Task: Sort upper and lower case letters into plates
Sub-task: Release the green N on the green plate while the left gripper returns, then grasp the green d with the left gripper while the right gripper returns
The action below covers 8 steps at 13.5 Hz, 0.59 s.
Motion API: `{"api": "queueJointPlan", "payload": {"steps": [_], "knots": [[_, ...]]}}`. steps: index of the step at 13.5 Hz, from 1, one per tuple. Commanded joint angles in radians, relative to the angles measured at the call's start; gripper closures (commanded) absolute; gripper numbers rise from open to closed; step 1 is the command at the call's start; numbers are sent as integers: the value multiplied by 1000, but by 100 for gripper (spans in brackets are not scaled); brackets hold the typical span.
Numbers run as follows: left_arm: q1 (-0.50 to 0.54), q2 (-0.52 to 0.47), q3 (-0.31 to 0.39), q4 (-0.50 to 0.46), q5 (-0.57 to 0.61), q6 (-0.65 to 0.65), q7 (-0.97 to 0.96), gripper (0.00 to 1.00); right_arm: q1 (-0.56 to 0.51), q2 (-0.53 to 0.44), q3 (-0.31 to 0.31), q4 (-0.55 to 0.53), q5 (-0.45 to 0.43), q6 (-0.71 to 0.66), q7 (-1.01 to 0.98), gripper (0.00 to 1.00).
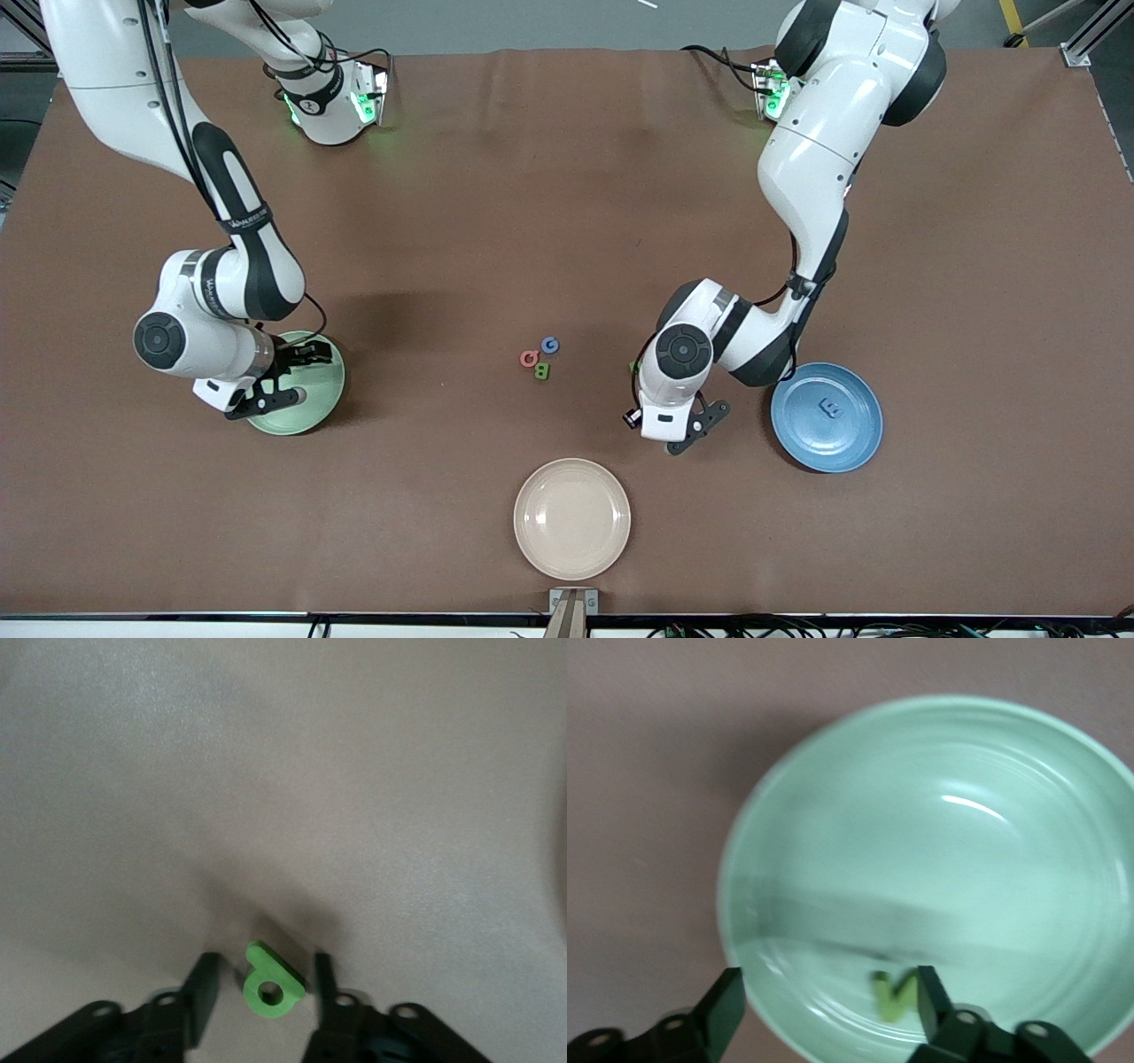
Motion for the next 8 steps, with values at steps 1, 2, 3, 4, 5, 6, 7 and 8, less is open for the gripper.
{"api": "queueJointPlan", "payload": {"steps": [1,2,3,4,5,6,7,8], "knots": [[-4,2,4,15,-3,-24,3,94,139,-21,1,32,24,-14,276,0],[4,1,1,15,-9,-40,3,99,201,-19,1,41,28,3,380,0],[8,-10,1,13,-9,-51,5,100,261,-15,1,72,29,16,463,0],[15,-19,2,13,-5,-51,9,100,324,7,0,105,18,26,543,0],[18,-51,5,7,-2,-57,32,100,383,45,-2,154,14,27,607,0],[31,-79,7,-5,0,-98,69,100,430,88,-5,214,12,29,669,0],[71,-111,-2,-5,-17,-138,98,100,467,123,-6,265,11,36,721,1],[141,-140,-28,-13,-49,-159,113,100,489,160,-6,318,3,50,762,3]]}}
